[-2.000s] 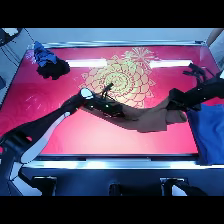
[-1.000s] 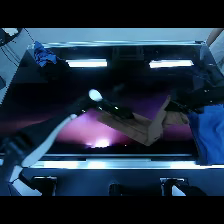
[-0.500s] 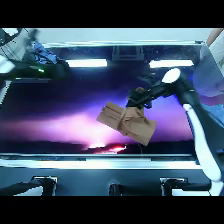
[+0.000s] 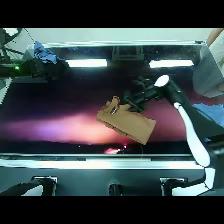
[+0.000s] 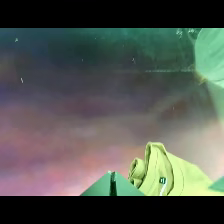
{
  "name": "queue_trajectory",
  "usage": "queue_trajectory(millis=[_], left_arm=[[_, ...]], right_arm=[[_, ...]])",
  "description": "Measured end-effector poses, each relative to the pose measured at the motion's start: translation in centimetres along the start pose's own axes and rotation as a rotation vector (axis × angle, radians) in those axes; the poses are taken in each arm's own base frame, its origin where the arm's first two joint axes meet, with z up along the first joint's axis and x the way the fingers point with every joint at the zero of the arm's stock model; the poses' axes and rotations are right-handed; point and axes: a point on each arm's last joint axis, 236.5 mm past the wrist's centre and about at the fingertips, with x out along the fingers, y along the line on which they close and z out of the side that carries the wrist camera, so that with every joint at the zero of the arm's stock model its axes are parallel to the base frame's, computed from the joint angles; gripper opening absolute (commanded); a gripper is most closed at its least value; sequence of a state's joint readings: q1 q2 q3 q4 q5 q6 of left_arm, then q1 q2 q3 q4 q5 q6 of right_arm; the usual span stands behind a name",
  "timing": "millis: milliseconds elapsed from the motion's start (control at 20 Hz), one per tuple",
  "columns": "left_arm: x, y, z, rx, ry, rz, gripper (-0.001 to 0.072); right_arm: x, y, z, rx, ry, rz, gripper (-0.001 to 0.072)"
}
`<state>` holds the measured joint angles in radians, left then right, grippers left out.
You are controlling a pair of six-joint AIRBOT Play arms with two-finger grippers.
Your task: Fold the shirts.
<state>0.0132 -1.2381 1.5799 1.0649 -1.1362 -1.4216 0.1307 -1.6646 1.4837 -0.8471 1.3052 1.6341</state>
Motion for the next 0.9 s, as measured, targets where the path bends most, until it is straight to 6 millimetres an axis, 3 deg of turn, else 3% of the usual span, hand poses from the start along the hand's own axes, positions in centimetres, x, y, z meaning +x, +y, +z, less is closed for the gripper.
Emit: queue_trajectory(millis=[100, 200, 300, 350, 400, 450, 500, 600, 650, 700, 900], left_arm=[[0.3, 0.3, -0.5, -0.004, 0.012, 0.003, 0.0023], [0.4, 0.5, -0.8, -0.007, 0.018, 0.007, 0.0023], [0.6, 0.6, -1.0, -0.007, 0.024, 0.006, 0.0023], [0.6, 0.6, -1.1, -0.008, 0.025, 0.006, 0.0023], [0.6, 0.6, -1.1, -0.009, 0.026, 0.007, 0.0023], [0.6, 0.6, -1.1, -0.009, 0.027, 0.007, 0.0023], [0.6, 0.6, -1.2, -0.009, 0.028, 0.006, 0.0023], [0.7, 0.6, -1.2, -0.009, 0.029, 0.005, 0.0023], [0.7, 0.6, -1.2, -0.008, 0.030, 0.005, 0.0023], [0.7, 0.5, -1.2, -0.008, 0.030, 0.005, 0.0023], [0.7, 0.5, -1.3, -0.008, 0.031, 0.004, 0.0023]], right_arm=[[-3.4, -3.7, -0.1, 0.016, -0.016, -0.108, 0.0671], [-6.3, -8.6, -1.9, 0.076, 0.007, -0.230, 0.0670], [-6.7, -12.4, -5.4, 0.168, 0.052, -0.285, 0.0667], [-6.0, -13.8, -7.1, 0.211, 0.064, -0.289, 0.0659], [-5.0, -14.7, -8.6, 0.253, 0.069, -0.273, 0.0607], [-3.7, -15.1, -9.9, 0.288, 0.067, -0.237, 0.0584], [-2.4, -15.4, -10.6, 0.318, 0.047, -0.197, 0.0511], [-0.7, -15.6, -10.7, 0.371, -0.023, -0.126, 0.0461], [-0.2, -15.6, -10.3, 0.390, -0.060, -0.101, 0.0302], [0.2, -15.5, -9.9, 0.407, -0.093, -0.074, 0.0058], [-0.1, -14.2, -7.8, 0.364, -0.187, 0.000, 0.0041]])
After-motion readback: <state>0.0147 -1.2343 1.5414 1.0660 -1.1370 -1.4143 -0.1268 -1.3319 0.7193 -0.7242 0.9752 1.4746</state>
